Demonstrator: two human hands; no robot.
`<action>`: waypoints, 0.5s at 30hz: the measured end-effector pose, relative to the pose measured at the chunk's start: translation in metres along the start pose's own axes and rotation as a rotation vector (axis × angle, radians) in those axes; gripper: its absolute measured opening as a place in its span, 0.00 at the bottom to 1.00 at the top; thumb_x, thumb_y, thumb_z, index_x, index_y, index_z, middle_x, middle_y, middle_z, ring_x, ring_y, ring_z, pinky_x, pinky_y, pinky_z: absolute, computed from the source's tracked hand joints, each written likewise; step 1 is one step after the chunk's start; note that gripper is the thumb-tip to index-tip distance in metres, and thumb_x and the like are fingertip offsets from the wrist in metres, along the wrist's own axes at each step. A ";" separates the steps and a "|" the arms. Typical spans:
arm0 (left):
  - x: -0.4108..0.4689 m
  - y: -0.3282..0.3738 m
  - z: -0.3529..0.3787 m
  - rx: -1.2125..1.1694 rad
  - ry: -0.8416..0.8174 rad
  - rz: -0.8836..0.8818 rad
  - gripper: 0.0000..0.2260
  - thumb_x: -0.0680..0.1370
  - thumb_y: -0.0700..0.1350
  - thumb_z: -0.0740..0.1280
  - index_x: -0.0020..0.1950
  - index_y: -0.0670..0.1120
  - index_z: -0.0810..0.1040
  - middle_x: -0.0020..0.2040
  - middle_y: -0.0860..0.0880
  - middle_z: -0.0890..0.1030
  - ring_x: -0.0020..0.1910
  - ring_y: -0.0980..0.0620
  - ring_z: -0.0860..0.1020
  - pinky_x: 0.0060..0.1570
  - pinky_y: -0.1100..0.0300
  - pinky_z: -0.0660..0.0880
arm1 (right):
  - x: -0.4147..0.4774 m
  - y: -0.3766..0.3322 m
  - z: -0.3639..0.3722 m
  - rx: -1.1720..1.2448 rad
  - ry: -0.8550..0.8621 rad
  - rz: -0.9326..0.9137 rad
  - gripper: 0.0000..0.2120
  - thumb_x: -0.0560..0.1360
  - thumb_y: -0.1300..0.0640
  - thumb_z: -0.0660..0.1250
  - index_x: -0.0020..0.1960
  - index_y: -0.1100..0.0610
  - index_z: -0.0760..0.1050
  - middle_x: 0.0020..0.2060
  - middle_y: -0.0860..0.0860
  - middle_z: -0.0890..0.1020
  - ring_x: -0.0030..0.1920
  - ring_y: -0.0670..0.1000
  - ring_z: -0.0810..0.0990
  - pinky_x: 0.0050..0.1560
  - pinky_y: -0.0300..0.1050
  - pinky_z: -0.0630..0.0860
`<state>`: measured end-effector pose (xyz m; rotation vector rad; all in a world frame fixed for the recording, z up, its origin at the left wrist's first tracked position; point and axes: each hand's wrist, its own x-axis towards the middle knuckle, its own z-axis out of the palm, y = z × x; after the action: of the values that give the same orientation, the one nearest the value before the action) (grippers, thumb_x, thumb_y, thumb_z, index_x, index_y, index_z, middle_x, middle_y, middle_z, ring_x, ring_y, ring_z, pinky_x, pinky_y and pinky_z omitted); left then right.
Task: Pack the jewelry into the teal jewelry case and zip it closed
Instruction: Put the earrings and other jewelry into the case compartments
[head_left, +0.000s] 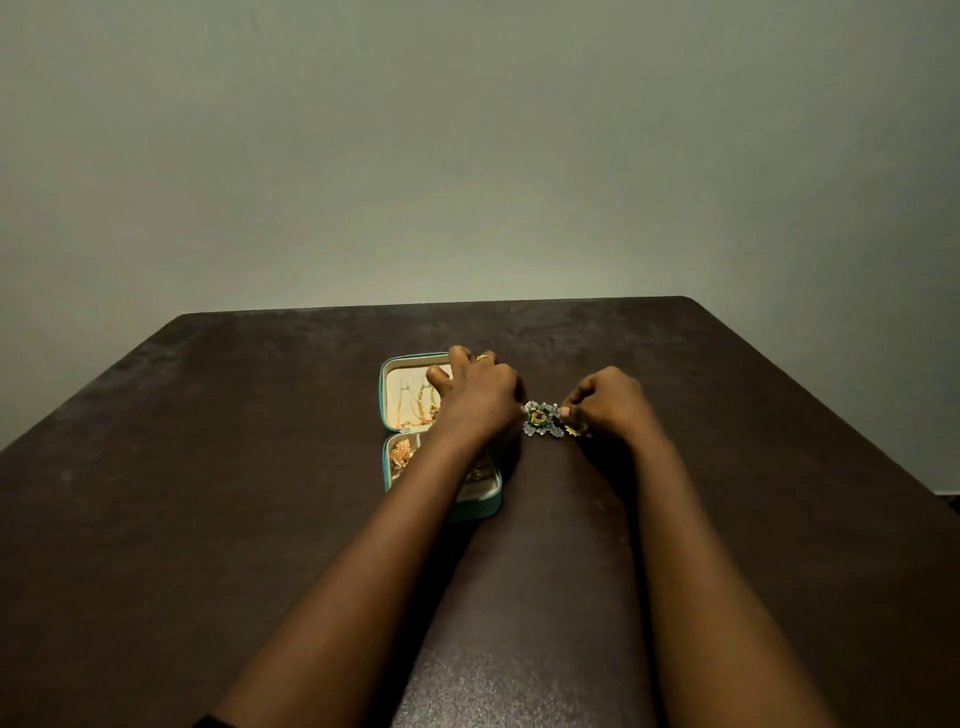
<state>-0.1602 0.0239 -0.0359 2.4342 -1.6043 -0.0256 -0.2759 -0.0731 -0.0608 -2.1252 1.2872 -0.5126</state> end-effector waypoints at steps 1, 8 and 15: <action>0.002 0.000 0.001 -0.001 -0.007 -0.010 0.11 0.77 0.49 0.65 0.58 0.53 0.80 0.65 0.48 0.70 0.67 0.42 0.57 0.58 0.44 0.58 | 0.001 0.000 0.001 -0.007 0.002 -0.005 0.04 0.72 0.61 0.70 0.44 0.61 0.83 0.43 0.56 0.84 0.36 0.48 0.78 0.45 0.41 0.75; 0.011 0.007 0.006 -0.030 -0.033 -0.014 0.12 0.77 0.52 0.65 0.59 0.54 0.79 0.64 0.49 0.74 0.66 0.43 0.58 0.57 0.46 0.58 | 0.006 0.003 0.003 0.135 0.059 0.001 0.09 0.73 0.59 0.70 0.48 0.65 0.82 0.43 0.56 0.82 0.45 0.50 0.78 0.45 0.40 0.70; 0.014 0.007 0.016 -0.068 -0.035 -0.027 0.12 0.74 0.52 0.69 0.58 0.55 0.80 0.59 0.47 0.78 0.64 0.44 0.59 0.54 0.46 0.58 | 0.001 0.000 0.000 0.782 0.022 0.230 0.09 0.73 0.63 0.68 0.34 0.63 0.76 0.29 0.55 0.75 0.29 0.50 0.70 0.31 0.41 0.66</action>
<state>-0.1633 0.0060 -0.0484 2.4168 -1.5586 -0.1257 -0.2761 -0.0741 -0.0608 -1.3123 1.0780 -0.7819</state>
